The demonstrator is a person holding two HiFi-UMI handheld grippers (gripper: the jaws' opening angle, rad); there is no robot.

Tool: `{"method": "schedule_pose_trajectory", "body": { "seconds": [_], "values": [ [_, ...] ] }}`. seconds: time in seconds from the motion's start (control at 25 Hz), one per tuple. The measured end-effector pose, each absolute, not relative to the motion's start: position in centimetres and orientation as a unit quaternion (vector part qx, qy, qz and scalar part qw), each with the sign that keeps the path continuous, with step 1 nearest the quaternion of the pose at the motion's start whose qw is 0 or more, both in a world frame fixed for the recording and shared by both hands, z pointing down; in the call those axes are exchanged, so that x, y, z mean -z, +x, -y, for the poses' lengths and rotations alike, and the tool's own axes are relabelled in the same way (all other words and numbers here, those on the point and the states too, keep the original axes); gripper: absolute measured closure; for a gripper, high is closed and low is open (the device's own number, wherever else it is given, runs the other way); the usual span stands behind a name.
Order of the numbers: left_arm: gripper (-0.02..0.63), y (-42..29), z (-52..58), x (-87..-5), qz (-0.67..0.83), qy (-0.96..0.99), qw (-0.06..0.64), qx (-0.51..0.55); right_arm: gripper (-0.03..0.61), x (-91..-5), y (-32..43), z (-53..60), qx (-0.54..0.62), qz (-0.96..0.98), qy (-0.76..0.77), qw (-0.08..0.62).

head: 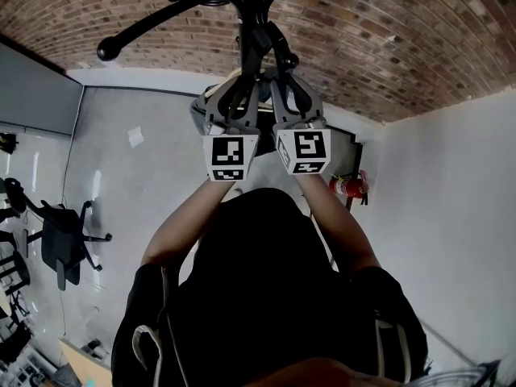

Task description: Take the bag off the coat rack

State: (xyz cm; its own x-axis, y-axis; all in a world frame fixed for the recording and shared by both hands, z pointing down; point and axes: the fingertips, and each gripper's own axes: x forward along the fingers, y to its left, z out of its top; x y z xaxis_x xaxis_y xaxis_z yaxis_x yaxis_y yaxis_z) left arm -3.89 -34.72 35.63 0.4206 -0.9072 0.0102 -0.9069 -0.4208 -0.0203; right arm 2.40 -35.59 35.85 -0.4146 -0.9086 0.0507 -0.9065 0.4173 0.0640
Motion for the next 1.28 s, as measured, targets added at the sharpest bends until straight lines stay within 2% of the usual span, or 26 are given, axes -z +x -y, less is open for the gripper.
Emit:
{"method": "schedule_pose_trajectory", "body": {
  "seconds": [0.24, 0.44, 0.64, 0.84, 1.0, 1.28],
  "values": [
    [0.515, -3.3, 34.8, -35.7, -0.536, -0.844, 0.017, 0.020, 0.477, -36.0, 2.2, 36.1, 0.015, 0.839, 0.543, 0.043],
    [0.515, -3.2, 34.6, -35.4, -0.527, -0.850, -0.006, 0.004, 0.479, -36.0, 1.9, 36.4, 0.014, 0.839, 0.543, 0.040],
    [0.515, -3.3, 35.1, -34.8, -0.533, -0.846, 0.026, 0.019, 0.516, -36.0, 1.9, 36.6, 0.019, 0.837, 0.545, 0.041],
    [0.515, -3.6, 35.4, -34.7, -0.544, -0.839, 0.022, 0.011, 0.546, -35.7, 2.0, 36.6, 0.022, 0.838, 0.544, 0.034],
    [0.578, -3.9, 36.0, -34.1, -0.549, -0.836, 0.020, 0.007, 0.554, -35.5, 2.0, 36.5, 0.022, 0.842, 0.538, 0.036],
    [0.591, -4.0, 35.5, -33.6, -0.540, -0.841, -0.012, -0.019, 0.555, -35.2, 3.2, 35.8, 0.015, 0.841, 0.541, 0.021]
  ]
}}
